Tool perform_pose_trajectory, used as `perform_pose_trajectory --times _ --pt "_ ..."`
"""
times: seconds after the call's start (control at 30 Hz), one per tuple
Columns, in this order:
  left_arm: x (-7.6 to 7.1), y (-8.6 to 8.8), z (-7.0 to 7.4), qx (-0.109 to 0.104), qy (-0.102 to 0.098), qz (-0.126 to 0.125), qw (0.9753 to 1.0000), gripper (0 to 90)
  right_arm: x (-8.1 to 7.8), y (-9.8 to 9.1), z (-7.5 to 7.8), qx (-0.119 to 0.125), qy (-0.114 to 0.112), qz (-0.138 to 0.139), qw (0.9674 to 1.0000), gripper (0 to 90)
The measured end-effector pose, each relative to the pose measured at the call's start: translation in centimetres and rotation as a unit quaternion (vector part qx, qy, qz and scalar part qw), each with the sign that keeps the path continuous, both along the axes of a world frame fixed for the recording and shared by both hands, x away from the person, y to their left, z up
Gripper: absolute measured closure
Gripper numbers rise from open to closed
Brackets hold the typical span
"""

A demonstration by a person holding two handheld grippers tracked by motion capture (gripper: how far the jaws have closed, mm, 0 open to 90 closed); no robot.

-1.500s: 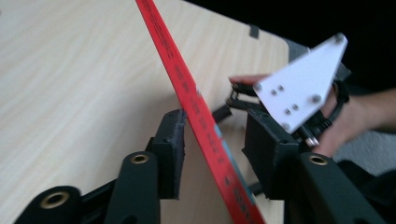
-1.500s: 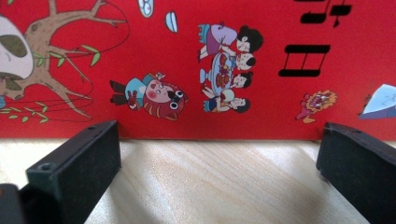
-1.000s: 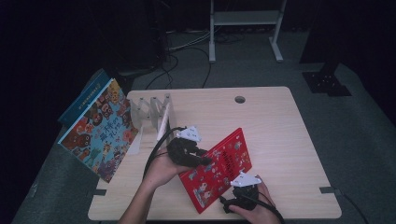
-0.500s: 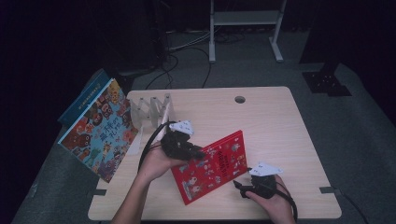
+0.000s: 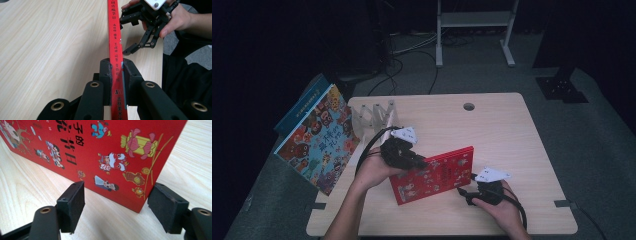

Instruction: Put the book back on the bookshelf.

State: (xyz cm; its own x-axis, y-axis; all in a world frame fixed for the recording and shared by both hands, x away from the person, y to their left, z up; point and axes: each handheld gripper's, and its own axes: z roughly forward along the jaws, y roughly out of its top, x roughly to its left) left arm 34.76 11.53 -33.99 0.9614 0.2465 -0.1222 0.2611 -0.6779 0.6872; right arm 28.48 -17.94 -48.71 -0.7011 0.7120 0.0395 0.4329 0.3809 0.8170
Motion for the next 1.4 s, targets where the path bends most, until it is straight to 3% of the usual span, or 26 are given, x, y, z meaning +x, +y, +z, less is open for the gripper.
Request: perform_pose_trajectory --times 0.17,0.23,0.43,0.67,0.77,1.0,1.4 --pt "0.0 0.5 0.1 0.002 0.000 -0.010 0.9999 79.5 0.3 -0.2 0.0 0.002 -0.011 -0.007 0.9999 29.4" --pt "0.0 0.6 0.1 0.002 0.001 -0.013 0.9999 79.5 0.5 -0.3 0.0 0.005 -0.006 -0.009 0.9999 29.5" --pt "0.0 0.6 0.2 0.006 -0.002 -0.013 0.9999 79.3 0.2 0.6 -0.2 -0.001 0.000 0.012 0.9999 28.9" --pt "0.0 0.3 0.7 0.048 -0.015 -0.013 0.9987 73.5 -0.4 1.0 -0.2 -0.003 0.000 0.014 0.9999 28.9" --pt "-0.1 -0.1 1.1 0.053 -0.016 -0.019 0.9983 71.6 -0.8 1.2 -0.4 0.001 -0.005 0.016 0.9999 28.9" --pt "-0.2 -1.8 1.5 0.076 -0.020 -0.038 0.9962 68.4 -1.8 1.9 -0.4 -0.003 -0.006 0.023 0.9997 28.0" --pt "-0.6 -6.6 1.2 0.102 -0.020 -0.079 0.9914 64.5 -3.0 3.2 -0.4 -0.017 -0.018 0.043 0.9988 28.1"
